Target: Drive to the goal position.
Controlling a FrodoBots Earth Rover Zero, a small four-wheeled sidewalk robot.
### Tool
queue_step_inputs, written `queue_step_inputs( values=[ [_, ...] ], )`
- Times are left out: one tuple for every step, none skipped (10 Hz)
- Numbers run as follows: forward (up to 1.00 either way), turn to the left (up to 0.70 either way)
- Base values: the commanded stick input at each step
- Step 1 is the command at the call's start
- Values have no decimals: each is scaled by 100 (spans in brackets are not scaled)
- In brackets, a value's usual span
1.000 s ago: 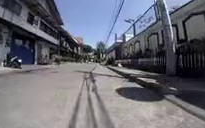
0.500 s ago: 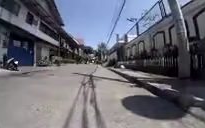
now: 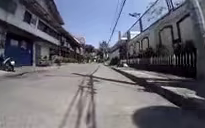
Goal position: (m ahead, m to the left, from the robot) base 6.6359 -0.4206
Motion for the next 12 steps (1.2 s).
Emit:
queue_step_inputs(
  values=[
    [100, 0],
    [100, 0],
    [100, 0],
    [100, 0],
    [100, 0],
    [100, 0],
    [100, 0],
    [100, 0],
    [100, 0],
    [100, -3],
    [100, -28],
    [100, -40]
  ],
)
